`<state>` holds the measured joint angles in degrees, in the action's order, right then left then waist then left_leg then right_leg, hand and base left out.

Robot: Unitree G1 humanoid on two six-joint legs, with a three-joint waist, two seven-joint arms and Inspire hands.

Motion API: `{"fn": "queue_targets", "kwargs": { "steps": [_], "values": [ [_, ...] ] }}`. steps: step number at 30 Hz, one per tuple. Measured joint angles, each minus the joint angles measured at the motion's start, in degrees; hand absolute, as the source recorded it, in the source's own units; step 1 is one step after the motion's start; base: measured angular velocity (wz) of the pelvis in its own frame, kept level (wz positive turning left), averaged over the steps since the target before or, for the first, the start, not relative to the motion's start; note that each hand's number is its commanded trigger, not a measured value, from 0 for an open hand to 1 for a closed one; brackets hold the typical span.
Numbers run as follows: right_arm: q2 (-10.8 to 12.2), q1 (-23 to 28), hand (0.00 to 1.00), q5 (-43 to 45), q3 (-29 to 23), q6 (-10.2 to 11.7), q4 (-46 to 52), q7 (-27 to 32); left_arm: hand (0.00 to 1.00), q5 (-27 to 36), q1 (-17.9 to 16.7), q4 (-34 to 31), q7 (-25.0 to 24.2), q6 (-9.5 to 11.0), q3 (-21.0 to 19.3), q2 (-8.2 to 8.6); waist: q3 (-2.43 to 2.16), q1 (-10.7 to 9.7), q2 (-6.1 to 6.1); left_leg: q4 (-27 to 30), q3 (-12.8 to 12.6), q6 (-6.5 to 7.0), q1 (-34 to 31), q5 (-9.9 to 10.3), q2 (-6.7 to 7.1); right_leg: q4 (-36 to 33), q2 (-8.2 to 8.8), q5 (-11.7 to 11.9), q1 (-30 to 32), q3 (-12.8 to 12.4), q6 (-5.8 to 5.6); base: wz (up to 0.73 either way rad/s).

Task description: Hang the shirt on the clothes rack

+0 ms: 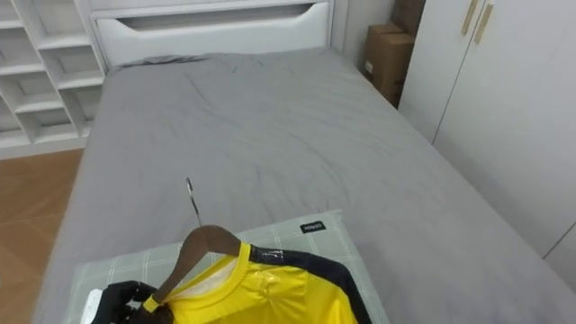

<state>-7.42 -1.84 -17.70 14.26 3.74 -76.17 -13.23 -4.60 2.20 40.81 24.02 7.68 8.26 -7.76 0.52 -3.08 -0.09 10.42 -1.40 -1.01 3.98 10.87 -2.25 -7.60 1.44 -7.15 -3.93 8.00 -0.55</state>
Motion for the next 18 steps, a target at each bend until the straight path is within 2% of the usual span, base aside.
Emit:
{"fn": "queue_targets", "kwargs": {
  "steps": [7,13,18],
  "values": [
    [0.00,0.01,0.00,-0.01,-0.18,0.00,-0.27,-0.09,1.00,0.57,0.00,-3.65,0.02,-0.01,-0.09,-0.32,0.03,-0.11,0.06,-0.14,-0.06,0.00,0.58,0.00,0.00,-0.01,0.01,0.00,-0.30,-0.02,0.00,0.00],
    [0.00,-0.07,0.00,0.11,-0.54,0.01,-0.87,0.15,1.00,0.58,0.02,-7.82,0.90,0.02,-0.10,-1.85,0.09,-1.46,0.19,-0.71,-0.24,0.01,0.70,-0.01,0.01,0.00,-0.02,-0.05,-0.30,-0.02,0.00,0.00],
    [0.00,-0.04,0.00,4.39,-2.54,0.00,0.24,2.56,1.00,0.58,0.01,-8.21,2.14,0.02,-0.11,-2.04,0.01,-1.85,0.08,-0.65,-0.10,0.02,0.84,-0.04,0.04,-0.05,-0.02,-0.05,-0.20,-0.12,0.00,0.00]
  ]
}}
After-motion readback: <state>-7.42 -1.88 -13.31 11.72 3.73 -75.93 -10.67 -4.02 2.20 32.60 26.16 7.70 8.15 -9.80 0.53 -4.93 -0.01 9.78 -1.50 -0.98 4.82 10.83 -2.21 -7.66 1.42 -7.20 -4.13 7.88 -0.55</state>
